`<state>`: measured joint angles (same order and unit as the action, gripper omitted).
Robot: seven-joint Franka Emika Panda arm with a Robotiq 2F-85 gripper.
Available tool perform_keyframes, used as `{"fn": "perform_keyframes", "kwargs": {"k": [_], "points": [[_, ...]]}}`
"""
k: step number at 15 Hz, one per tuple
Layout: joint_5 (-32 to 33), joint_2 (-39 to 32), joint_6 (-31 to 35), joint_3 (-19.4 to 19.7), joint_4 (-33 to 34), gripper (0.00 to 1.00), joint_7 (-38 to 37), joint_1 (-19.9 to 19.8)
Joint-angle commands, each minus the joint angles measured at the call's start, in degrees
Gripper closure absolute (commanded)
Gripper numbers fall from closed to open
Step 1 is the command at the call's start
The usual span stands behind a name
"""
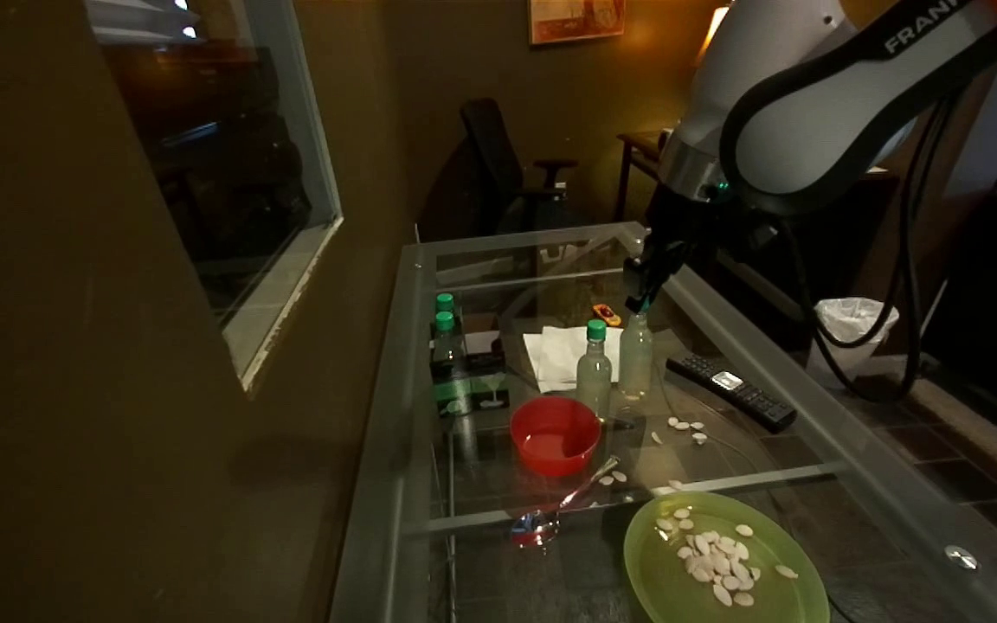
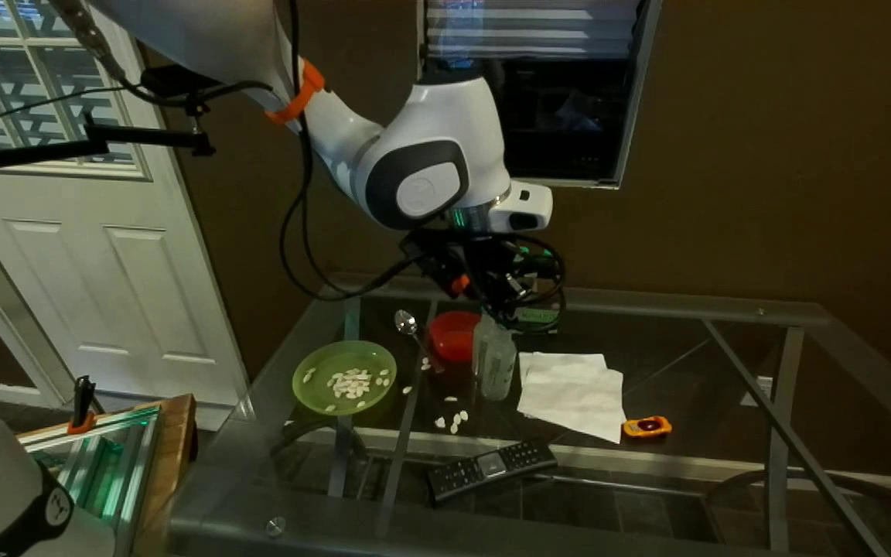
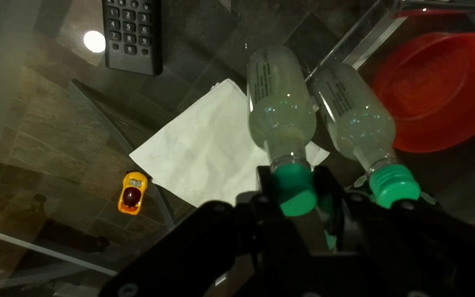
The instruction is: Remove the two bottom bottles and place them on the table
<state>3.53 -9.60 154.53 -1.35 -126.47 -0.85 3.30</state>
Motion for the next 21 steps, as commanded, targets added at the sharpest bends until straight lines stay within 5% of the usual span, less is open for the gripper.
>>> {"fn": "perform_keyframes", "kwargs": {"k": [1, 15, 16, 21], "points": [[-1.57, 1.44, 4.41, -0.63, -3.23, 0.93, 4.01, -1.21], [-9.91, -0.36, 8.06, -4.44, -4.56, 0.9, 17.33, -4.56], [-9.35, -0.22, 7.66, -4.22, -4.57, 0.46, 17.24, -4.47], [-7.12, 1.93, 6.59, -3.58, -4.76, 0.18, 15.69, -3.39]]}}
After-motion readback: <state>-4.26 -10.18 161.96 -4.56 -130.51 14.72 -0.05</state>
